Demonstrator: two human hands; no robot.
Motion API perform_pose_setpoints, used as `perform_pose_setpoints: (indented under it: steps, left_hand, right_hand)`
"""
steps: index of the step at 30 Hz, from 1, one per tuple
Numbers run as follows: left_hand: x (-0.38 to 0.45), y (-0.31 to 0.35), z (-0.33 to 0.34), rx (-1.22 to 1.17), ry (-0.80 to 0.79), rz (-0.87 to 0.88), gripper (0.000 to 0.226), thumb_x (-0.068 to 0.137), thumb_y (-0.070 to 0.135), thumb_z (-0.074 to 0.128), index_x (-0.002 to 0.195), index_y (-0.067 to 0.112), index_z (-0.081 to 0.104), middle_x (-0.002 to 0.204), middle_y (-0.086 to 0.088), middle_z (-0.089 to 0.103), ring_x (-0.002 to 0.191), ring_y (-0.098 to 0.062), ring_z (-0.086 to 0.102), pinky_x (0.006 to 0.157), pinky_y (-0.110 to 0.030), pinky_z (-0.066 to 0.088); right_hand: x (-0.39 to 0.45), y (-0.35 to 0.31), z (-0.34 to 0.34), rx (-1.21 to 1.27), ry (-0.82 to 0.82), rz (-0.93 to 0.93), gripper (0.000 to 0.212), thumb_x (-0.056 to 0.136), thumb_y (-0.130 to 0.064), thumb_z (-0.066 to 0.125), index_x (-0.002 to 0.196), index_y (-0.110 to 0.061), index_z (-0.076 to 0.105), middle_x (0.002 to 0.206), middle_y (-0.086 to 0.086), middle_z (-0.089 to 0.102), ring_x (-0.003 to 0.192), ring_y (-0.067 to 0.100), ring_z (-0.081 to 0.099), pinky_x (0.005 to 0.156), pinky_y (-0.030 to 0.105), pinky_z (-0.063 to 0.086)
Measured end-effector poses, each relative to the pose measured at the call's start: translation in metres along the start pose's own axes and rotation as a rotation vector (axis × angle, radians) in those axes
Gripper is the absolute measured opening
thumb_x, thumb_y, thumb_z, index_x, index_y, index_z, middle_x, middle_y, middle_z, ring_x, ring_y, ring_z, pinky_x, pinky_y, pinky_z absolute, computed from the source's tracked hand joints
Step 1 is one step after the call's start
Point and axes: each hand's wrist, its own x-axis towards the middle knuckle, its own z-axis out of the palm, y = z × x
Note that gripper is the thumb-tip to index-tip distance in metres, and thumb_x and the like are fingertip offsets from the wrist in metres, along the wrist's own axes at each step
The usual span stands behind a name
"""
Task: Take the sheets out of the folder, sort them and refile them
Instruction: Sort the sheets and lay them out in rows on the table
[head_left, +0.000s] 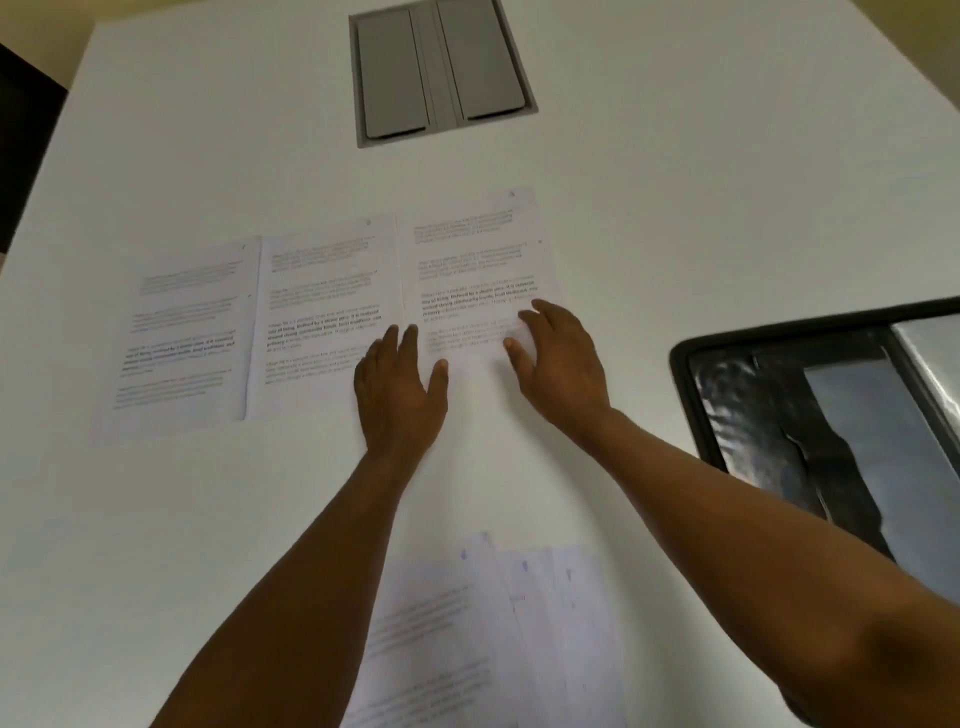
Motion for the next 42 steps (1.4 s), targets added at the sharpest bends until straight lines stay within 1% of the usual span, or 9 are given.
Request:
perform_pose_setpoints:
  steps: [3,7,12,18,21,25,33,38,42]
  left_hand:
    - [-0.069,0.004,-0.007,-0.070,0.016,0.029,0.057,0.093,0.043,0.044,0.138,0.009,0.048,0.146,-0.012,0.045,0.135,-0.030,0.040,0.114,-0.044,0.028]
    - [-0.164,0.014,-0.014,-0.138,-0.042,0.048,0.055,0.092,0.043,0.043,0.133,0.008,0.053,0.142,-0.011,0.050,0.131,-0.030,0.045,0.110,-0.045,0.035]
    - [-0.266,0.021,-0.026,-0.106,-0.156,0.082,0.057,0.089,0.046,0.043,0.134,0.012,0.053,0.144,-0.008,0.048,0.131,-0.029,0.045,0.110,-0.042,0.035]
    - [-0.350,0.016,-0.027,0.015,-0.297,0.027,0.076,0.080,0.070,0.044,0.134,0.016,0.052,0.145,-0.007,0.046,0.132,-0.027,0.044,0.107,-0.042,0.036]
    - [-0.367,0.015,-0.027,0.025,-0.357,-0.007,0.090,0.076,0.078,0.035,0.142,0.017,0.043,0.154,-0.006,0.034,0.141,-0.026,0.032,0.113,-0.043,0.027]
    - [-0.377,0.018,-0.032,-0.018,-0.366,-0.035,0.094,0.076,0.079,0.033,0.147,0.018,0.035,0.157,-0.005,0.025,0.144,-0.025,0.023,0.117,-0.041,0.019]
    - [-0.377,0.028,-0.041,0.051,-0.360,-0.076,0.094,0.069,0.083,0.040,0.140,0.020,0.041,0.150,-0.007,0.033,0.140,-0.026,0.027,0.113,-0.040,0.026]
    - [-0.376,0.036,-0.039,0.141,-0.388,-0.129,0.087,0.074,0.078,0.048,0.136,0.019,0.039,0.143,-0.009,0.033,0.133,-0.028,0.031,0.106,-0.044,0.035]
    - [-0.377,0.036,-0.042,0.169,-0.392,-0.185,0.068,0.083,0.058,0.053,0.136,0.019,0.034,0.141,-0.008,0.031,0.131,-0.026,0.030,0.103,-0.043,0.036]
  right_hand:
    - [-0.066,0.008,-0.015,0.082,0.113,0.002,0.031,0.098,-0.027,0.053,0.120,-0.008,0.061,0.124,0.009,0.061,0.116,0.026,0.053,0.098,0.040,0.047]
    - [-0.158,0.014,-0.028,0.110,0.121,0.108,0.021,0.096,-0.015,0.055,0.115,-0.009,0.063,0.114,0.007,0.063,0.106,0.023,0.055,0.088,0.024,0.039]
    - [-0.258,0.008,-0.041,0.145,0.016,0.268,0.019,0.094,-0.012,0.057,0.112,-0.010,0.065,0.106,0.005,0.064,0.096,0.023,0.060,0.081,0.028,0.043]
    - [-0.339,-0.013,-0.044,0.174,-0.268,0.394,0.026,0.094,-0.025,0.059,0.119,-0.015,0.059,0.096,-0.005,0.063,0.081,0.008,0.059,0.070,0.017,0.043]
    - [-0.357,-0.023,-0.044,0.213,-0.285,0.534,0.033,0.093,-0.026,0.062,0.123,-0.015,0.056,0.098,-0.004,0.062,0.087,0.010,0.060,0.077,0.018,0.045]
    - [-0.370,-0.029,-0.049,0.165,-0.205,0.614,0.044,0.089,-0.028,0.065,0.129,-0.015,0.052,0.120,0.003,0.058,0.110,0.019,0.057,0.093,0.029,0.047]
    - [-0.380,-0.038,-0.056,0.226,-0.285,0.625,0.033,0.091,-0.021,0.065,0.121,-0.019,0.052,0.103,-0.002,0.062,0.094,0.013,0.061,0.083,0.020,0.048]
    - [-0.382,-0.040,-0.053,0.493,-0.306,0.798,0.004,0.094,-0.018,0.061,0.097,-0.015,0.060,0.098,0.003,0.067,0.087,0.016,0.064,0.086,0.030,0.056]
    - [-0.385,-0.042,-0.063,0.844,-0.353,0.936,0.016,0.097,-0.010,0.047,0.088,-0.004,0.059,0.095,0.018,0.070,0.074,0.023,0.066,0.077,0.038,0.060]
